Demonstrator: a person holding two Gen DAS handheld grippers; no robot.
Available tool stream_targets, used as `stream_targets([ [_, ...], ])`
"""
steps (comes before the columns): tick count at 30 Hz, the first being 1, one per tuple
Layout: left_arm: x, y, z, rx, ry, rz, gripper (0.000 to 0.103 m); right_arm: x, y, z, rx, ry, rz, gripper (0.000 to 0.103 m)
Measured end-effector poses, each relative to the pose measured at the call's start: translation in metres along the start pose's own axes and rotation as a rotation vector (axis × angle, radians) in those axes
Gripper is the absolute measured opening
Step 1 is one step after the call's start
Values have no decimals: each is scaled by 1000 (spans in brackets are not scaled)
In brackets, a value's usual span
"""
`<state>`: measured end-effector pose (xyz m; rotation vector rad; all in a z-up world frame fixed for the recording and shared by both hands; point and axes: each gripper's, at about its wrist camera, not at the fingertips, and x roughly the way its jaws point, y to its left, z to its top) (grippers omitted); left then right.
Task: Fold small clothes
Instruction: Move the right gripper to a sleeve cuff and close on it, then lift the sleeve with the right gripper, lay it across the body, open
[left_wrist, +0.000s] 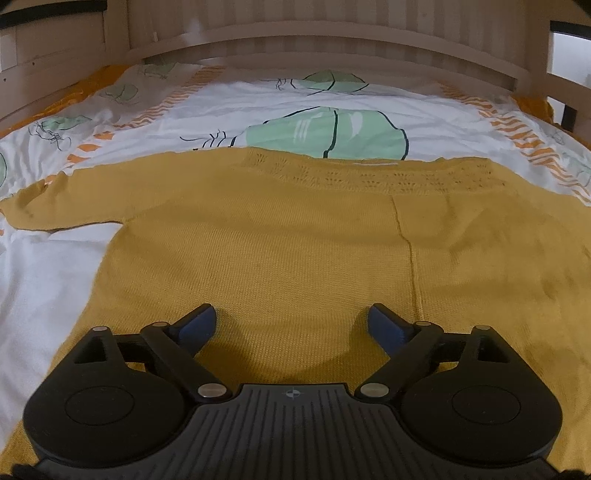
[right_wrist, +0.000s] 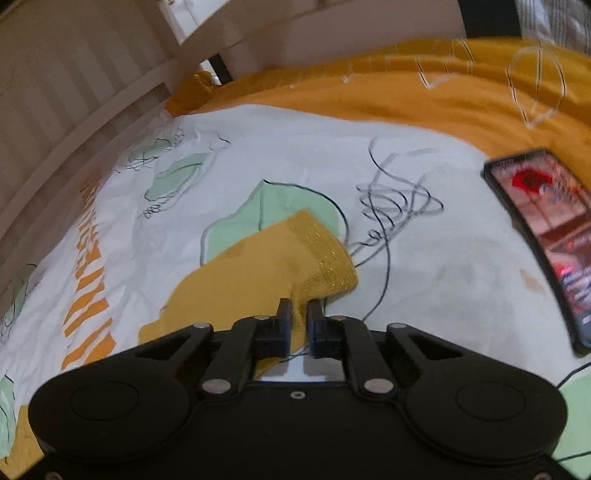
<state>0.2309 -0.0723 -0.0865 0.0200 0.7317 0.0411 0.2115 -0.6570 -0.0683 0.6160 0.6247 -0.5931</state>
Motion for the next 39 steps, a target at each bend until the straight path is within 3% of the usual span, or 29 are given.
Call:
stream_targets([
  [4,0,4,1,-2,9,-14,91,-36,35,5,-94,-49,58,15],
  [11,-2,15,8,8,57,-79,89,-115,141,-2,-264,-99,283,15],
  [13,-6,22,9,18,72,-110,84,-136,178,-13,-322,-98,353,15],
  [19,-21,65,9,-28,103,-146,81,-170,291,-78,-454,-27,570,15],
  [25,-31,114,8,-64,105,-123,81,-162,375,-189,-595,120,713,14],
  [27,-31,131,6,-86,116,-109,81,-154,391,-228,-627,181,739,7],
  [32,-26,158,2,-139,143,-128,79,-143,403,-308,-735,278,724,10],
  [34,-27,163,3,-131,151,-151,79,-150,394,-318,-745,285,713,18],
  [38,-26,165,16,-142,166,-186,77,-155,374,-317,-785,236,642,19],
  [39,-25,165,21,-153,164,-200,77,-157,367,-314,-797,212,618,25],
])
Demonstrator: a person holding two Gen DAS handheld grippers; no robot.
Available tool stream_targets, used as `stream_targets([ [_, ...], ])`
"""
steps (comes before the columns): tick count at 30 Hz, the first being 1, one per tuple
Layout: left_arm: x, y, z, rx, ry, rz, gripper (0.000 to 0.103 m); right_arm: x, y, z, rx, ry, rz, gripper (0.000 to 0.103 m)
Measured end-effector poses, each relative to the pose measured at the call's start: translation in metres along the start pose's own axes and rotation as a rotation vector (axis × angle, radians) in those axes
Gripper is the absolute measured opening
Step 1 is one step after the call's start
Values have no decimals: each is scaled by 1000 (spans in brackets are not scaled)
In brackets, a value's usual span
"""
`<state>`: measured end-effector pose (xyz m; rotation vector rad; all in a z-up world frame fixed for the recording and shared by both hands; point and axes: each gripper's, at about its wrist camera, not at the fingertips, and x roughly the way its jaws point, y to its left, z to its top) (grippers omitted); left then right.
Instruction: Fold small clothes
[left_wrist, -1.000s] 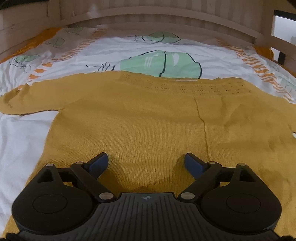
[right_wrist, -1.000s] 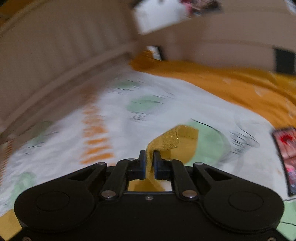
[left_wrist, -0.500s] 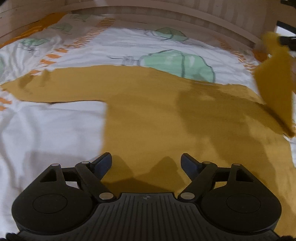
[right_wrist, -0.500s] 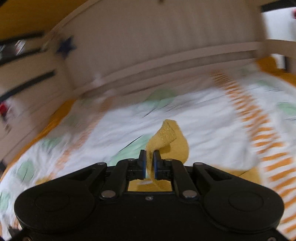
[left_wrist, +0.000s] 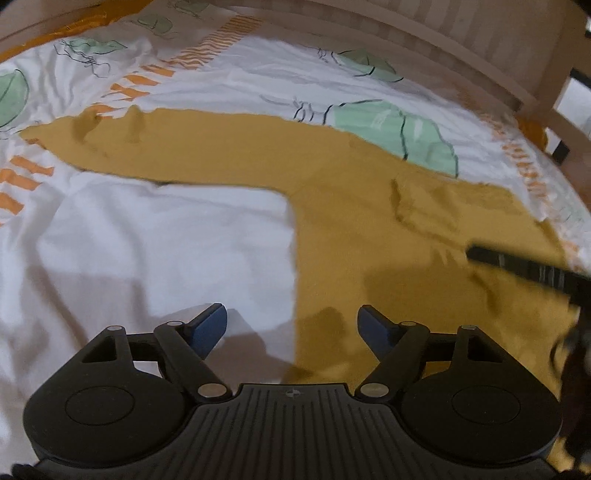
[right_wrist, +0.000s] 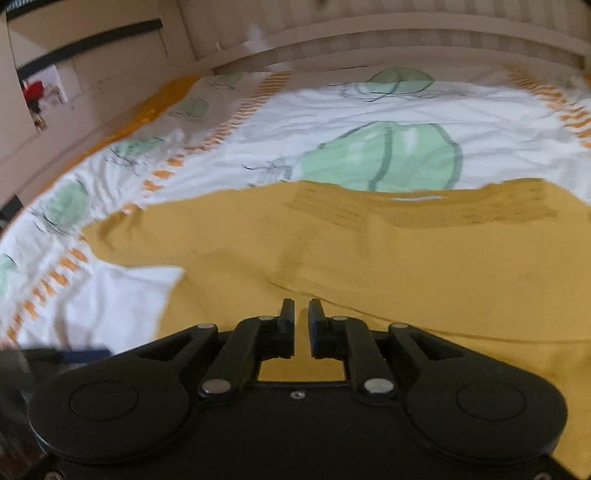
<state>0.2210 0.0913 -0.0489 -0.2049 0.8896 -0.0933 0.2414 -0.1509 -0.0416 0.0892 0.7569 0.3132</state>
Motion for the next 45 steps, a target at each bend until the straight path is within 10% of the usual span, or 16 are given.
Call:
stream_targets([
  [3,5,-7,16,-20,-2,-31,77,-14,-7,-15,-52,-34,-92,60],
  [9,25,-39,44,42,-14,-60,74,-31,-19,-43,-125,-94,-195,79],
  [30,110,-94,84,92,101,-107,56,-39,-17,-42,-131,-169,-64,83],
  [38,101,-100,86,115,47,-106,13,-36,-16,-42,-125,-158,-49,83],
  [45,66,-89,106,70,-115,-72,3,-35,-19,-42,-98,-154,-40,83],
])
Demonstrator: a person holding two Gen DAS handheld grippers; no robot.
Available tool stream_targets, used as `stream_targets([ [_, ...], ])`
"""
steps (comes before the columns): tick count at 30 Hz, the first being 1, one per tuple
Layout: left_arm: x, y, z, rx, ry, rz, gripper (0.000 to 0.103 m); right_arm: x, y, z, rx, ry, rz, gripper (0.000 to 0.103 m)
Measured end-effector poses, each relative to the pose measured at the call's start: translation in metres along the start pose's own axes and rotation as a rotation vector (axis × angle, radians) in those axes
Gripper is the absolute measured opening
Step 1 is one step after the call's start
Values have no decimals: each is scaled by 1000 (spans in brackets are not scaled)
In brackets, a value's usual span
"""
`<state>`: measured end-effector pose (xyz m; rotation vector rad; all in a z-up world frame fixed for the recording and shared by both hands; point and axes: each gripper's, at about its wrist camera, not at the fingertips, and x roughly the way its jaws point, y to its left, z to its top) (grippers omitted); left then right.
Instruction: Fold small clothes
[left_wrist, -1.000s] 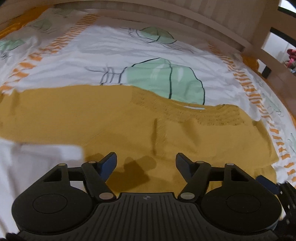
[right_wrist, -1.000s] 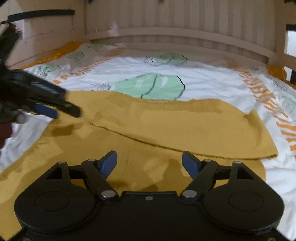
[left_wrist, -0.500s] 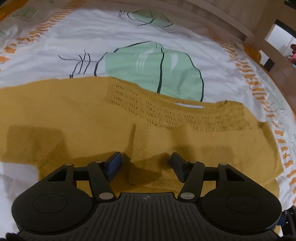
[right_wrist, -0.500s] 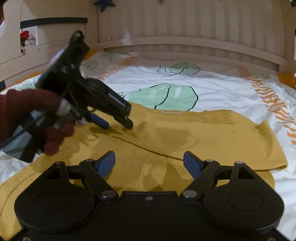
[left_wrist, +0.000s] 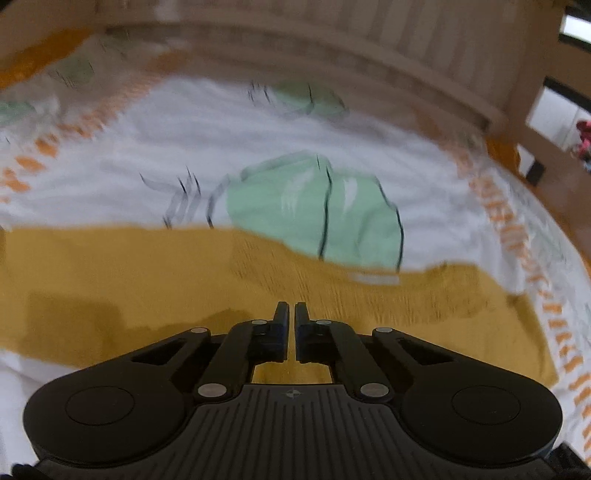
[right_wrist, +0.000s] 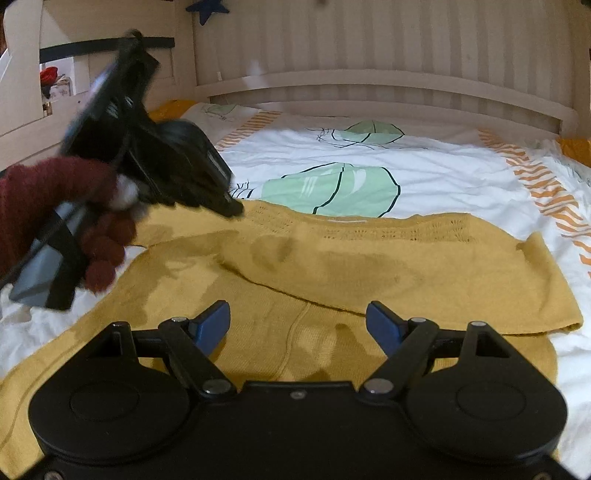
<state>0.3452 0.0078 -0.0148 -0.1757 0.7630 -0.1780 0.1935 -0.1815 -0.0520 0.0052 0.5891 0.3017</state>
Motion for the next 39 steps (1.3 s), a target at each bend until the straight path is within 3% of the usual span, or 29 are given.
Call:
stream_targets([
  [4,-16,13,14,-21,-48,20,3,2,-1,0,12,10,6,83],
  [9,-2,18,12,35,58,1,9,4,-3,0,32,22,18,83],
  [16,24,18,-12,-16,164,-105,45,4,-5,1,38,28,21,83],
  [23,40,15,-24,-33,208,-150,62,6,-6,3,47,32,26,83],
  [27,46,14,-24,-54,207,-160,63,6,-6,2,46,34,30,83],
  [30,47,14,-24,-73,193,-197,58,6,-6,2,45,37,31,83],
  [31,45,14,-24,-81,180,-214,44,7,-6,2,45,39,31,83],
  [32,44,14,-25,-85,174,-217,24,7,-6,2,45,41,32,83],
  [34,43,13,-25,-82,173,-201,3,8,-6,1,44,43,33,83],
  [36,39,10,-25,-63,155,-197,3,8,-6,2,42,44,34,83],
  [39,15,1,-17,-14,53,-175,3,7,-7,2,45,43,36,83],
])
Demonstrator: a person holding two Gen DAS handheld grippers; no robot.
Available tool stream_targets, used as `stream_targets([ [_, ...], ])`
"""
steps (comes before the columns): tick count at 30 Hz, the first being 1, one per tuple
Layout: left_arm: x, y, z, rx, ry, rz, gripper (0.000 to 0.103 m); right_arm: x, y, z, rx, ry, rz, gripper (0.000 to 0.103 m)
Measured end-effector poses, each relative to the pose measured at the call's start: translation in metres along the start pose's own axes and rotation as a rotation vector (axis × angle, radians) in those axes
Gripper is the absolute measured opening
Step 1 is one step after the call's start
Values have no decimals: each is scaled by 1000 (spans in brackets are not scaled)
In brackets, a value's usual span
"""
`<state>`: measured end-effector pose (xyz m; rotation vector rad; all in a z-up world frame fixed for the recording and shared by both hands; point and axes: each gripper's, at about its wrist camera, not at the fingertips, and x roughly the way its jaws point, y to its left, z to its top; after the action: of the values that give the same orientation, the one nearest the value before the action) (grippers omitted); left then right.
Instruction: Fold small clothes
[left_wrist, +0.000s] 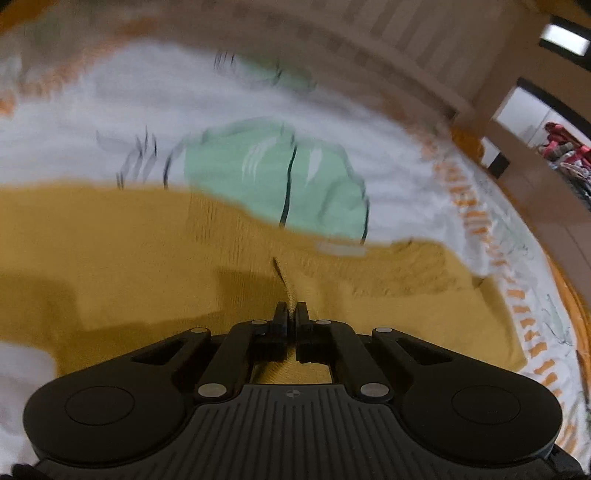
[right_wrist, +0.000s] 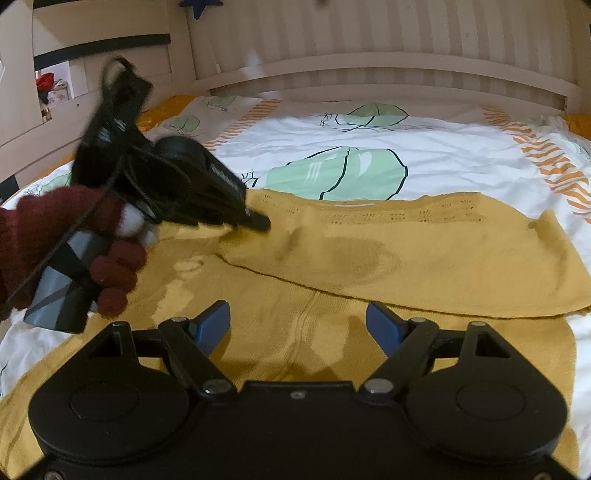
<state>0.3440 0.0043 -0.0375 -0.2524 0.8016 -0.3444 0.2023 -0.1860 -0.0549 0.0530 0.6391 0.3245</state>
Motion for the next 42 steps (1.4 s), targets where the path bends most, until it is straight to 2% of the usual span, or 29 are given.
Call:
stream_targets([
  [5,-40,-3,21,13,-133,-12,3,0,-1,1,-1,2,3,83],
  [9,-49,11,30,5,-172,64,3,1,0,0,-7,10,4,83],
  [13,-38,34,26,-58,-129,123,3,3,0,0,-11,20,7,83],
  [17,-21,47,14,-65,-80,183,4,7,-2,0,-12,45,4,83],
  [23,-9,77,-2,-136,-20,305,6,14,-3,-3,-10,95,-10,86],
  [25,-6,87,-9,-157,-9,308,7,17,-5,-5,-4,111,-9,89],
  [27,-7,91,-15,-159,-33,291,8,20,-5,-5,-7,122,-12,90],
  [29,-8,89,-19,-144,-51,286,11,22,-5,-6,-15,131,-8,95],
  [31,-6,83,-23,-105,-69,274,26,24,-3,-7,-29,140,-3,101],
  [34,-3,69,-30,-20,-98,277,43,28,1,-8,-61,157,-15,102],
  [35,0,64,-32,13,-105,286,46,29,2,-9,-71,162,-22,102],
  [39,9,42,-38,132,-116,381,53,33,11,-11,-125,188,-57,103],
  [42,13,35,-38,183,-104,449,66,34,14,-12,-150,191,-72,103],
])
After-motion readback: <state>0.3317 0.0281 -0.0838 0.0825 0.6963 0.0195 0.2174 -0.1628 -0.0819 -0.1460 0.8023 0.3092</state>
